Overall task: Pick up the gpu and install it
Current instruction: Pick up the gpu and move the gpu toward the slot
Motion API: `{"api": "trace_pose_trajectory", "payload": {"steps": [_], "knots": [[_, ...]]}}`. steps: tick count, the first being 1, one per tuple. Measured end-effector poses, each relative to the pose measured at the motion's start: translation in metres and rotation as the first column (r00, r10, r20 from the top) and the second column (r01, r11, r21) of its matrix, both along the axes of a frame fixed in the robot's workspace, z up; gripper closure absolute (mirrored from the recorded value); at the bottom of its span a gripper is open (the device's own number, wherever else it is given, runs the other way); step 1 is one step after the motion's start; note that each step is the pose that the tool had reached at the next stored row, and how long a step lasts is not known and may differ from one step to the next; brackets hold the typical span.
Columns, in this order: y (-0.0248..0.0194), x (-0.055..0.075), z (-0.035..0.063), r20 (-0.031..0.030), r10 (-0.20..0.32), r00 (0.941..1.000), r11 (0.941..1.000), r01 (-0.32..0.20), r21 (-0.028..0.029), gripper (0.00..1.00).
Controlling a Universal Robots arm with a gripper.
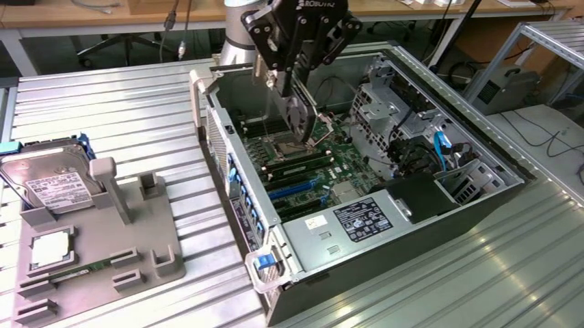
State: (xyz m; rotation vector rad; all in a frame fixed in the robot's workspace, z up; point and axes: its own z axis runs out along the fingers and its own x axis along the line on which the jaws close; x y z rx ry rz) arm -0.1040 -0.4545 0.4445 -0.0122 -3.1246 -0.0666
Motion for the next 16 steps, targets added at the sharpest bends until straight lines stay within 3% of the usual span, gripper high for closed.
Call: {"api": "trace_pose_trajectory", "payload": {"steps": [16], "knots": [[0.0005,0.066,0.0000,0.0000,0.000,1.0000,1.0000,0.000,0.0000,0.73]]}}
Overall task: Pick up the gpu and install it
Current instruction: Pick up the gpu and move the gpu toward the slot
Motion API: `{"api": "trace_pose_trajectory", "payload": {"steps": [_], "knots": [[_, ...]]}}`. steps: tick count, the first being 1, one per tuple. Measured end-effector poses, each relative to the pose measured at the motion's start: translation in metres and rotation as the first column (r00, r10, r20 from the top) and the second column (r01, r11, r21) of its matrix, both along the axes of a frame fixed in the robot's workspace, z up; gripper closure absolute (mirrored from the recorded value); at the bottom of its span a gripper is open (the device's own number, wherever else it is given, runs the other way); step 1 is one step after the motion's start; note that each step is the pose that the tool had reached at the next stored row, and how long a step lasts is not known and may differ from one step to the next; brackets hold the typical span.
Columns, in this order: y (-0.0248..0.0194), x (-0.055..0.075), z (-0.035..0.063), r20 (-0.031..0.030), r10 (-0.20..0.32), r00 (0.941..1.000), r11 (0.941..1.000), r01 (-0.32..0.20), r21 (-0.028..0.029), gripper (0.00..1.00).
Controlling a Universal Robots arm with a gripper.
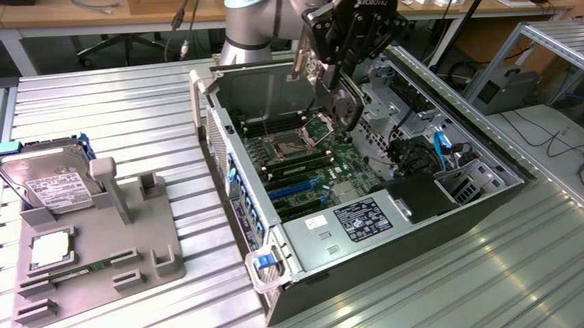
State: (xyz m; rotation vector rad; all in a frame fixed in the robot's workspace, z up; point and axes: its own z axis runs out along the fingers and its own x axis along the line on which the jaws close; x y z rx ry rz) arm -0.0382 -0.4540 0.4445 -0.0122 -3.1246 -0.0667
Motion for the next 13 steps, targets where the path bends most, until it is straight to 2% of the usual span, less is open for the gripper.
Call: {"api": "trace_pose_trajectory", "payload": {"steps": [13], "knots": [[0.0008,0.051,0.0000,0.0001,0.000,1.0000,1.0000,0.000,0.0001,0.73]]}}
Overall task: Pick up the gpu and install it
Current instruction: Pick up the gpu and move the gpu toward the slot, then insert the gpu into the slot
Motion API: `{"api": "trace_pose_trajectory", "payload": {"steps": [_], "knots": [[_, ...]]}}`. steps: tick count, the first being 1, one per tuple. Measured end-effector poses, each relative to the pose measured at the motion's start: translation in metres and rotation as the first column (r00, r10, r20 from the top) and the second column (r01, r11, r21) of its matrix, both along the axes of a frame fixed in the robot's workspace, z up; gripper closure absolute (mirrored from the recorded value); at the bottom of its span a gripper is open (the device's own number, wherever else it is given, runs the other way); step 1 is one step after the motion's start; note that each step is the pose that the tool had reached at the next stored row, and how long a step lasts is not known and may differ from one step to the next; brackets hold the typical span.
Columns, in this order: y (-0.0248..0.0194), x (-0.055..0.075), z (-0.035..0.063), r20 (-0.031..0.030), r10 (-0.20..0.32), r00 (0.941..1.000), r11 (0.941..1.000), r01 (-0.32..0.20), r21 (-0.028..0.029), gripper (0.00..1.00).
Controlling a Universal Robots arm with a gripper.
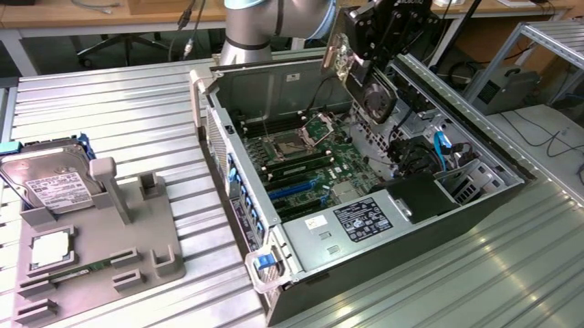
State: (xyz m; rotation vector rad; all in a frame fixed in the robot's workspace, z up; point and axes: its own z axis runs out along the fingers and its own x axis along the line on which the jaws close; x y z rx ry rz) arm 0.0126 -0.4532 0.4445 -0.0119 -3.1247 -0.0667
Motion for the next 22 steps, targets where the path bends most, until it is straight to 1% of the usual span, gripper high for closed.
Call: {"api": "trace_pose_trajectory", "payload": {"steps": [8,11,14,16,18,22], "knots": [[0.0001,0.031,0.0000,0.0000,0.000,1.0000,1.0000,0.000,-0.0001,0.73],[0.0002,0.047,0.0001,-0.0001,0.000,1.0000,1.0000,0.000,-0.0001,0.73],[0.0002,0.059,0.0000,-0.0001,0.000,1.0000,1.0000,0.000,0.0000,0.73],[0.0002,0.060,0.0001,0.0000,0.000,1.0000,1.0000,0.000,-0.0001,0.73],[0.0002,0.065,0.0000,0.0000,0.000,1.0000,1.0000,0.000,0.0000,0.73],[0.0002,0.065,0.0000,0.0000,0.000,1.0000,1.0000,0.000,0.0000,0.73]]}}
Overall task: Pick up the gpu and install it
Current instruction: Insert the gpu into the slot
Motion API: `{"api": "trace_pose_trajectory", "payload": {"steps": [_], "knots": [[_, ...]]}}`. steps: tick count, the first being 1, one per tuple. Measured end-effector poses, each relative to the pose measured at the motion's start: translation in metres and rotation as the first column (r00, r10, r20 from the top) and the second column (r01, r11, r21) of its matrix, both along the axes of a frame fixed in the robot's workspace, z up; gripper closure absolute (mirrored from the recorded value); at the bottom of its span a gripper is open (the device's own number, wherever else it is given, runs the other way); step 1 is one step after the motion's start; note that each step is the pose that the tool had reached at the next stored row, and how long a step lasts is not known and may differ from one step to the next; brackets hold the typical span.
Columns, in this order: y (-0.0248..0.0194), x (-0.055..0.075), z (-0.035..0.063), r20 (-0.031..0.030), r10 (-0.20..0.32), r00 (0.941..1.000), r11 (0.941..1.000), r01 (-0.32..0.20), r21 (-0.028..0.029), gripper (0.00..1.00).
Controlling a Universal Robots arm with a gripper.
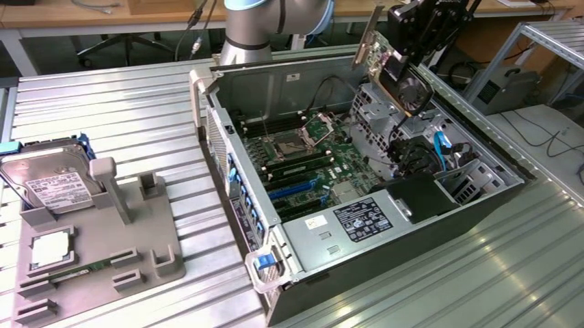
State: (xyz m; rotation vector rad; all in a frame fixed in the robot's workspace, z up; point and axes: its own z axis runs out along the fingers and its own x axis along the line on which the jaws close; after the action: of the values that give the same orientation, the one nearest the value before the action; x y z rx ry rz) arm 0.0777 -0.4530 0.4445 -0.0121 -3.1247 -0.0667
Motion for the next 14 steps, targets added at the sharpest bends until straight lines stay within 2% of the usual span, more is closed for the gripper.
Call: {"api": "trace_pose_trajectory", "payload": {"steps": [11,14], "knots": [[0.0000,0.0000,0.0000,0.0000,0.000,1.0000,1.0000,0.000,0.0000,0.73],[0.0000,0.0000,0.0000,0.0000,0.034,0.9994,0.9994,-0.034,0.0000,0.73]]}}
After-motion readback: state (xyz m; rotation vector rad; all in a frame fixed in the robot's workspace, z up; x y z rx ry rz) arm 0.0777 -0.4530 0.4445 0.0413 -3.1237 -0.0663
